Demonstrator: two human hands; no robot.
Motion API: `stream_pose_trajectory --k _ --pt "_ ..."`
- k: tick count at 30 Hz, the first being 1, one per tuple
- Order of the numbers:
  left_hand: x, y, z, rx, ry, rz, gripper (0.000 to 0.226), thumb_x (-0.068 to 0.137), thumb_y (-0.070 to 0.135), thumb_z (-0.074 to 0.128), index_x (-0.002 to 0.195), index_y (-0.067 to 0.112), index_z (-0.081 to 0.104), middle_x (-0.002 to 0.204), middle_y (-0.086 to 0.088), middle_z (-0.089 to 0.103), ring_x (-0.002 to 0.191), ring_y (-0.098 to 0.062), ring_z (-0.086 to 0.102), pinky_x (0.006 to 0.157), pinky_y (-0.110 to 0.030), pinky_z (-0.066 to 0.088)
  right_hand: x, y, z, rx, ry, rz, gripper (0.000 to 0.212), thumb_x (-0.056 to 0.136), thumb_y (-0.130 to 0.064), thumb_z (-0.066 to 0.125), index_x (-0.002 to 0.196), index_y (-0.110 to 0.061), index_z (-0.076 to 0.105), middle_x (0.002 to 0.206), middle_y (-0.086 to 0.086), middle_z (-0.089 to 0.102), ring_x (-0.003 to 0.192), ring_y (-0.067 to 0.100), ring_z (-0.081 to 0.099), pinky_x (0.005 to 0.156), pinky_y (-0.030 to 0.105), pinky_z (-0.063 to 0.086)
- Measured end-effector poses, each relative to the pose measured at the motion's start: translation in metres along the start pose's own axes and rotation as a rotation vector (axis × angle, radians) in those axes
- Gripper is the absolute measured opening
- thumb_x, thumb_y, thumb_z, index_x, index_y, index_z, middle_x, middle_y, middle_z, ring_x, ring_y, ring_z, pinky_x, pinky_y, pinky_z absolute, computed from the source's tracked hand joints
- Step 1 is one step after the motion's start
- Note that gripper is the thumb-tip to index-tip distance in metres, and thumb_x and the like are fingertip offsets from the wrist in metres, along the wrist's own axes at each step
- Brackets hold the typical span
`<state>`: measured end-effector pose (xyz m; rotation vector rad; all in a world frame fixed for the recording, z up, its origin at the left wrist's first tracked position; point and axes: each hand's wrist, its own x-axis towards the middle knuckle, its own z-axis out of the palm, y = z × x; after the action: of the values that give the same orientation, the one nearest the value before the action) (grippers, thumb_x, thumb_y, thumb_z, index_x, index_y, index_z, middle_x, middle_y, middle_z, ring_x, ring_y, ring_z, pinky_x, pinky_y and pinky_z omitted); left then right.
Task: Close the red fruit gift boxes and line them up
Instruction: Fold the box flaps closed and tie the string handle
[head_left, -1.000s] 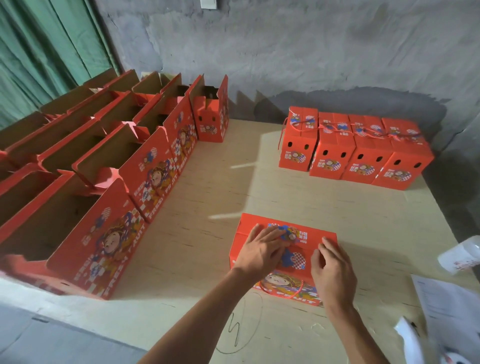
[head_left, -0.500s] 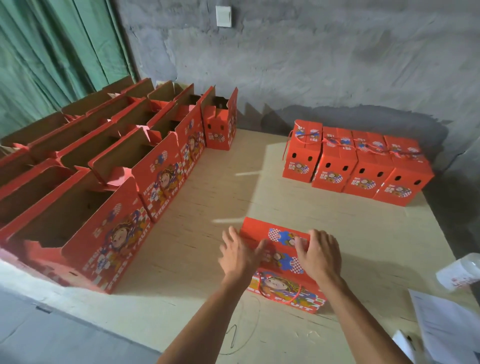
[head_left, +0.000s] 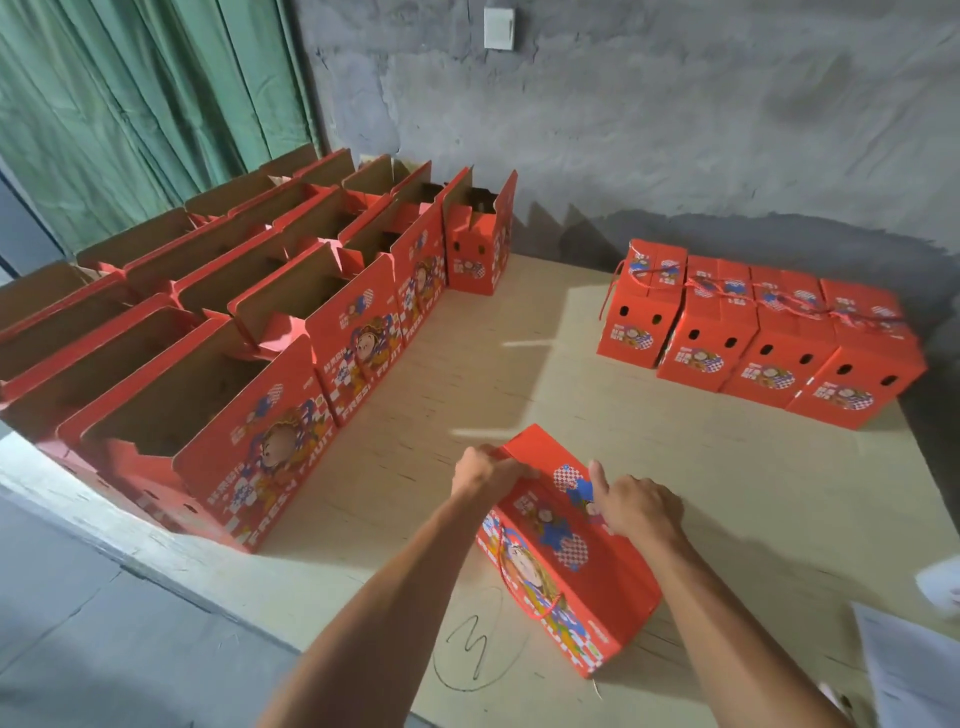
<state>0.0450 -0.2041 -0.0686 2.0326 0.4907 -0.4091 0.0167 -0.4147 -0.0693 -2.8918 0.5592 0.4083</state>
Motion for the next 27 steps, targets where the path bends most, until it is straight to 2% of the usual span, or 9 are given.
stream_pose_trajectory --k 2,5,7,9,12,15,19,23,27 --pt "0.003 0.001 0.001 0.022 0.045 0.071 0.058 0.061 0.039 0.093 0.109 0.018 0.072 0.110 -0.002 0.071 0.095 -0.019 0.069 0.085 -0.033 0.058 -0.001 0.006 0.006 0.125 -0.083 0.004 0.067 0.105 -0.059 0.015 0.143 -0.022 0.055 0.126 0.015 0.068 0.120 0.034 0.063 0.097 0.041 0.047" --pt "-0.001 -0.013 0.006 -0.044 0.193 0.166 0.083 0.063 0.045 0.094 0.124 0.010 0.051 0.125 -0.002 0.045 0.116 -0.022 0.055 0.102 -0.037 0.050 -0.008 0.004 0.014 0.426 -0.265 0.054 0.084 0.096 -0.075 0.021 0.127 -0.010 0.065 0.123 0.019 0.068 0.116 0.036 0.064 0.095 0.041 0.049" --pt "-0.002 -0.024 0.006 -0.166 0.226 0.069 0.099 0.059 0.053 0.095 0.132 0.009 0.042 0.133 -0.005 0.043 0.117 -0.024 0.057 0.100 -0.036 0.051 -0.012 -0.007 0.024 0.531 -0.267 0.074 0.075 0.100 -0.068 0.025 0.125 -0.008 0.064 0.123 0.021 0.067 0.114 0.036 0.065 0.092 0.039 0.050" --pt "-0.004 -0.030 0.006 -0.277 0.142 -0.121 0.108 0.053 0.067 0.092 0.131 0.006 0.050 0.131 -0.011 0.058 0.108 -0.028 0.068 0.095 -0.041 0.058 -0.016 -0.017 0.029 0.539 -0.236 0.112 0.065 0.105 -0.059 0.026 0.120 -0.007 0.062 0.115 0.021 0.064 0.107 0.034 0.063 0.086 0.036 0.047" --pt "-0.006 -0.033 0.007 -0.252 0.054 -0.204 0.100 0.054 0.083 0.080 0.118 0.008 0.066 0.110 -0.011 0.073 0.094 -0.028 0.074 0.089 -0.042 0.061 -0.016 -0.021 0.032 0.696 -0.179 0.202 0.056 0.101 -0.057 0.042 0.092 -0.007 0.065 0.098 0.015 0.064 0.090 0.030 0.065 0.074 0.032 0.045" --pt "-0.006 -0.039 0.002 -0.185 0.037 -0.196 0.091 0.059 0.083 0.077 0.107 0.006 0.071 0.096 -0.008 0.076 0.079 -0.022 0.074 0.078 -0.034 0.063 -0.014 -0.022 0.030 0.829 -0.062 0.150 0.048 0.099 -0.040 0.054 0.060 -0.012 0.055 0.063 0.005 0.060 0.053 0.019 0.053 0.054 0.026 0.037" --pt "-0.012 -0.048 -0.020 -0.210 -0.153 -0.238 0.077 0.066 0.068 0.083 0.094 -0.002 0.072 0.058 -0.002 0.058 0.040 -0.009 0.043 0.042 -0.021 0.037 -0.021 -0.032 0.020 0.936 0.055 0.028 0.051 0.095 -0.043 0.063 0.055 -0.019 0.043 0.041 -0.009 0.044 0.041 0.007 0.042 0.046 0.023 0.031" --pt "-0.019 -0.024 -0.034 -0.094 -0.149 -0.151 0.042 0.085 0.048 0.079 0.082 0.007 0.068 0.061 -0.007 0.051 0.041 -0.014 0.038 0.043 -0.021 0.031 -0.032 -0.061 0.006 0.958 0.045 -0.211 0.048 0.093 -0.041 0.064 0.054 -0.016 0.053 0.046 -0.009 0.054 0.046 0.009 0.050 0.053 0.031 0.041" --pt "-0.022 0.022 -0.048 -0.322 0.024 0.086 0.040 0.093 0.035 0.069 0.064 0.009 0.059 0.059 -0.012 0.056 0.045 -0.020 0.054 0.049 -0.028 0.047 -0.048 -0.106 -0.008 1.033 -0.156 -0.418 0.035 0.099 -0.034 0.056 0.077 -0.009 0.068 0.076 0.011 0.075 0.075 0.031 0.075 0.073 0.050 0.062"
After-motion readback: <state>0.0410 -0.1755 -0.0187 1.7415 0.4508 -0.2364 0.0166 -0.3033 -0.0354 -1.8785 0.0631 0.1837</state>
